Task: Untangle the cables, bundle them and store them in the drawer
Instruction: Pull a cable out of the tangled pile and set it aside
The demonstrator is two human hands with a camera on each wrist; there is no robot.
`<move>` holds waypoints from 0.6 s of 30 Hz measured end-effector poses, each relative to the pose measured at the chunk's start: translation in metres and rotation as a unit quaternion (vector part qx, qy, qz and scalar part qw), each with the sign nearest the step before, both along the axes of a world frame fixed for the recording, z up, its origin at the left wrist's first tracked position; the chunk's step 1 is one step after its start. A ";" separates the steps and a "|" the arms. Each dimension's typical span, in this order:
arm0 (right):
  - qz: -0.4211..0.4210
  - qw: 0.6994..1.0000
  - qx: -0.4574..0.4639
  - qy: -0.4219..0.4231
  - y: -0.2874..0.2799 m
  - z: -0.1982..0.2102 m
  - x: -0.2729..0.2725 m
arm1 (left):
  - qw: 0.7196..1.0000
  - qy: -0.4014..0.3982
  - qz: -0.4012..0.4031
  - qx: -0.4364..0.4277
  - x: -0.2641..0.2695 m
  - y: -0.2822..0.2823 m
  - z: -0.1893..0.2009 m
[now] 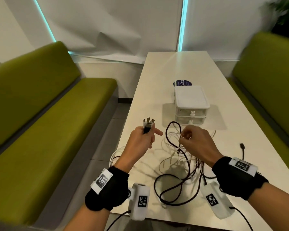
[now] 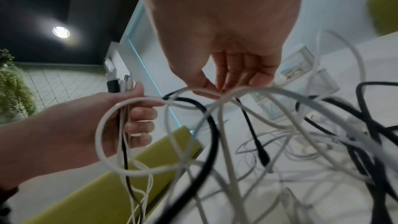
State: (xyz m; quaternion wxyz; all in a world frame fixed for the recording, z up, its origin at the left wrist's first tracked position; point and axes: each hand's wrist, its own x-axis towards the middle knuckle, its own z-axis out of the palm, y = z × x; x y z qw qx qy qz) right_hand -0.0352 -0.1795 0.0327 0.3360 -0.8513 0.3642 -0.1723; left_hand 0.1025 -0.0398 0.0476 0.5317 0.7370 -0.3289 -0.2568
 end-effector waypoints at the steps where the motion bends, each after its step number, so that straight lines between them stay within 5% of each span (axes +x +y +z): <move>1: 0.002 1.000 -0.018 -0.002 0.001 0.001 -0.003 | 1.000 0.013 -0.006 -0.012 -0.006 -0.002 0.004; 5: -0.013 0.998 -0.053 -0.024 0.004 0.003 -0.010 | 0.997 0.025 -0.054 -0.041 -0.029 -0.013 0.013; 18: 0.052 0.984 0.096 -0.138 -0.003 0.000 -0.026 | 0.998 -0.039 -0.019 0.042 -0.024 -0.023 -0.010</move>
